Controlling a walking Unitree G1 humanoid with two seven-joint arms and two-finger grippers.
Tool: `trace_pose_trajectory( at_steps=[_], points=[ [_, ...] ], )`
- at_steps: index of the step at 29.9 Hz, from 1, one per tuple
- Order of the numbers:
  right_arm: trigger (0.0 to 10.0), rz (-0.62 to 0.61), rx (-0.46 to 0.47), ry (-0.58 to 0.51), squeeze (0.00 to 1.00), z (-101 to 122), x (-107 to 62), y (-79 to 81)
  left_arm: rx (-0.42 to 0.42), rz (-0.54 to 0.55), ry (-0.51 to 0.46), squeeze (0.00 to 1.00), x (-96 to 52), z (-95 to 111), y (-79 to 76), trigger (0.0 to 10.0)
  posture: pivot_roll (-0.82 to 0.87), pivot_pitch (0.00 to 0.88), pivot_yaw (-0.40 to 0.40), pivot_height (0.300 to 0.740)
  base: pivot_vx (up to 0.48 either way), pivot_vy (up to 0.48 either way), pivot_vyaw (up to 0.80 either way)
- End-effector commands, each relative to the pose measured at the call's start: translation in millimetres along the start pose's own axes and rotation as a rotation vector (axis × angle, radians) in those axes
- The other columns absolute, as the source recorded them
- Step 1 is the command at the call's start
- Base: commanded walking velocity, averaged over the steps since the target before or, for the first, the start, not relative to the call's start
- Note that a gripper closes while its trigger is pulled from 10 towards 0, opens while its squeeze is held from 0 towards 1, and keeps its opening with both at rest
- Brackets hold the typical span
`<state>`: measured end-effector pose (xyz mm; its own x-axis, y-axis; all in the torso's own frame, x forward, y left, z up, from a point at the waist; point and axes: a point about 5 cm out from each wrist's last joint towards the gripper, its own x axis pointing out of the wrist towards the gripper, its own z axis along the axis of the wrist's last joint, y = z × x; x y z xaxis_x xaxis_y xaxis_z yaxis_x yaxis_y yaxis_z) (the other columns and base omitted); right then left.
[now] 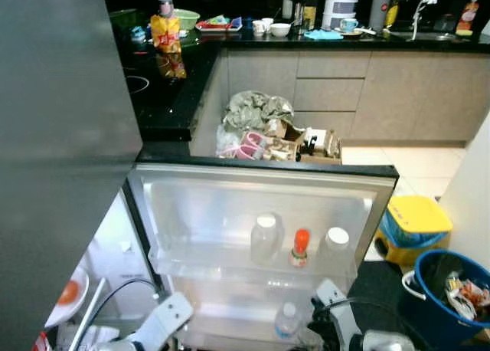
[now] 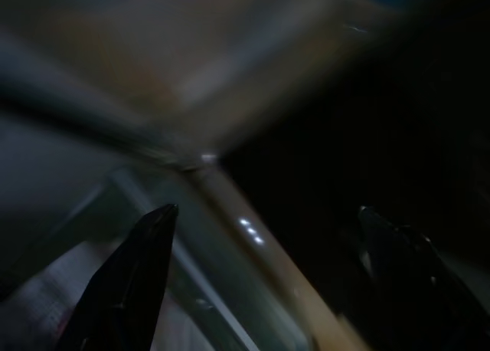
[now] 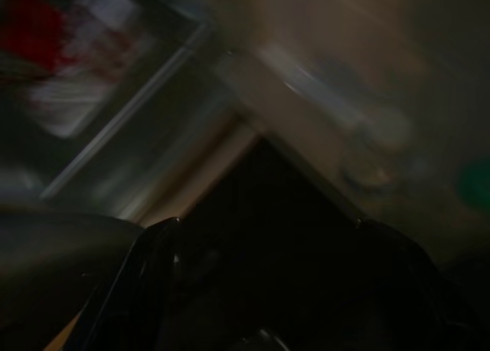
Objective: Restocking fridge
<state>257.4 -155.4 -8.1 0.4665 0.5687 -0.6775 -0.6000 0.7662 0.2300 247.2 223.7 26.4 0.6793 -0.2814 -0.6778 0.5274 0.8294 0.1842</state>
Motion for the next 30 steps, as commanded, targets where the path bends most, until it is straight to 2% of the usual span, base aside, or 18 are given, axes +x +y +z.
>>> trace_pose_trajectory(
  at_steps=[1, 2, 3, 6, 8, 9, 12, 13, 15, 18, 22, 25, 30],
  points=[
    [10.0, -0.054, 0.005, -0.003, 0.0, -6.5, -0.6, -3.6, -0.072, 0.031, 0.008, 0.0, 3.4, -5.4, -2.6, 10.0, -0.06, 0.077, -0.02, 0.74, 0.0, 0.0, 0.0],
    [10.0, -0.087, 0.019, -0.002, 0.0, -11.6, -0.3, -5.2, -0.15, 0.045, -0.022, 0.0, 7.4, -4.6, -5.3, 10.0, -0.06, 0.076, -0.019, 0.74, 0.0, 0.0, 0.0],
    [10.0, -0.13, 0.024, 0.0, 0.0, -16.4, -0.1, -7.3, -0.194, 0.055, -0.028, 0.0, 11.4, -6.5, -8.9, 10.0, -0.06, 0.075, -0.021, 0.74, 0.0, 0.0, 0.0],
    [10.0, -0.17, 0.04, 0.003, 0.0, -22.4, 0.0, -9.1, -0.237, 0.068, -0.019, 0.0, 15.9, -10.9, -12.9, 10.0, -0.06, 0.072, -0.023, 0.74, 0.0, 0.0, 0.0],
    [10.0, -0.229, 0.081, 0.021, 0.0, -37.2, 0.9, -9.8, -0.276, 0.082, 0.033, 0.0, 25.0, -23.4, -23.3, 10.0, -0.06, 0.063, -0.029, 0.74, 0.0, 0.0, 0.0],
    [10.0, -0.25, 0.119, 0.032, 0.0, -46.3, 1.4, -8.7, -0.302, 0.109, 0.094, 0.0, 29.7, -34.9, -27.9, 10.0, -0.06, 0.063, -0.029, 0.74, 0.0, 0.0, 0.0],
    [10.0, -0.268, 0.142, 0.037, 0.0, -52.4, 2.2, -7.8, -0.315, 0.131, 0.14, 0.0, 32.7, -42.5, -30.9, 10.0, -0.06, 0.063, -0.029, 0.74, 0.0, 0.0, 0.0],
    [10.0, -0.29, 0.185, 0.041, 0.0, -58.8, 2.3, -7.1, -0.295, 0.164, 0.214, 0.0, 33.4, -53.9, -33.7, 10.0, -0.06, 0.058, -0.029, 0.74, 0.0, 0.0, 0.0],
    [10.0, -0.33, 0.241, 0.043, 0.0, -67.3, 2.6, -6.4, -0.265, 0.21, 0.303, 0.0, 33.3, -67.7, -37.6, 10.0, -0.07, 0.055, -0.029, 0.74, 0.0, 0.0, 0.0],
    [10.0, -0.353, 0.277, 0.047, 0.0, -73.2, 2.6, -5.5, -0.276, 0.237, 0.32, 0.0, 33.3, -73.6, -39.9, 10.0, -0.06, 0.057, -0.03, 0.74, 0.0, 0.0, 0.0],
    [10.0, -0.396, 0.311, 0.075, 0.0, -84.9, 1.5, -3.7, -0.294, 0.262, 0.255, 0.0, 35.6, -71.2, -39.3, 10.0, -0.06, 0.062, -0.029, 0.74, 0.0, 0.0, 0.0],
    [10.0, -0.448, 0.317, 0.081, 0.0, -90.7, 0.5, -3.7, -0.287, 0.255, 0.25, 0.0, 37.5, -70.6, -39.5, 10.0, -0.07, 0.064, -0.025, 0.74, 0.0, 0.0, 0.0],
    [10.0, -0.459, 0.317, 0.082, 0.0, -92.1, 1.1, -2.8, -0.277, 0.244, 0.254, 0.0, 38.8, -70.6, -40.1, 10.0, -0.07, 0.065, -0.019, 0.74, 0.0, 0.0, 0.0]
  ],
)
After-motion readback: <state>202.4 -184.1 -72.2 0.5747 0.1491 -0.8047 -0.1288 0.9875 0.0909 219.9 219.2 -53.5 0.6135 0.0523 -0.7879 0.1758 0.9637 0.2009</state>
